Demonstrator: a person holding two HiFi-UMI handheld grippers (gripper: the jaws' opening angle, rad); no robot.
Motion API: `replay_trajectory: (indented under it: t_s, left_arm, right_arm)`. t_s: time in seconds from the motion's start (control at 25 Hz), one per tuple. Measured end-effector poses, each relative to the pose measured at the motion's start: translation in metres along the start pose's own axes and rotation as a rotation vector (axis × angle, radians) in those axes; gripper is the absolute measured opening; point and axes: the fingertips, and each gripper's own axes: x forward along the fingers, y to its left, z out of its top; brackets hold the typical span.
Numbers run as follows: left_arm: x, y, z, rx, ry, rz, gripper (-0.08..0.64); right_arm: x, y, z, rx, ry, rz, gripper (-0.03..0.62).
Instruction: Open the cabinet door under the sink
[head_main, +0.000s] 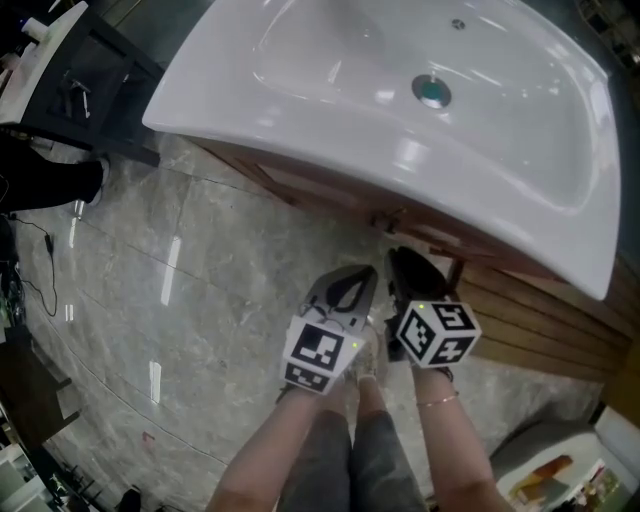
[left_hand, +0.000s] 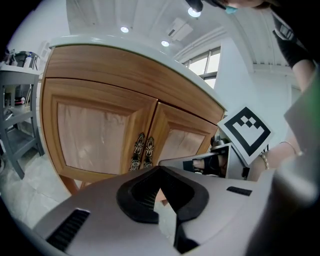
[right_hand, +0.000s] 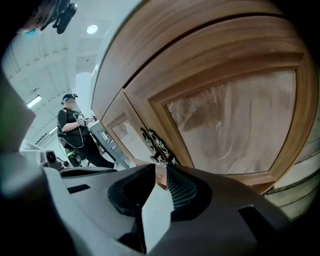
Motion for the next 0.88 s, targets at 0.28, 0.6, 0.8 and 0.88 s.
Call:
replay_trajectory:
  t_s: [0.28, 0.6, 0.8, 0.88]
  left_arm:
    - [0.01, 0.005, -0.01, -0.02, -0.002, 0.004, 0.009]
    - [0.008, 0.008, -0.024, -0.029, 0.018, 0.004, 0.009]
    - [0.007, 0.009, -0.029, -0.027, 0.04, 0.008, 0.009]
    - [0.007, 0.009, -0.029, -0.029, 0.044, 0.009, 0.009]
  right_arm:
    - [0.024, -0.01, 0.004, 0.046, -0.018, 0.008, 0.084]
    - [0.032, -0.013, 0.007, 0.113, -0.054, -0.017, 0.086]
    - [0.039, -0.014, 0.005, 0.153, -0.041, -0.026, 0.087]
    - [0.042, -0.015, 0.005, 0.173, -0.041, -0.034, 0.086]
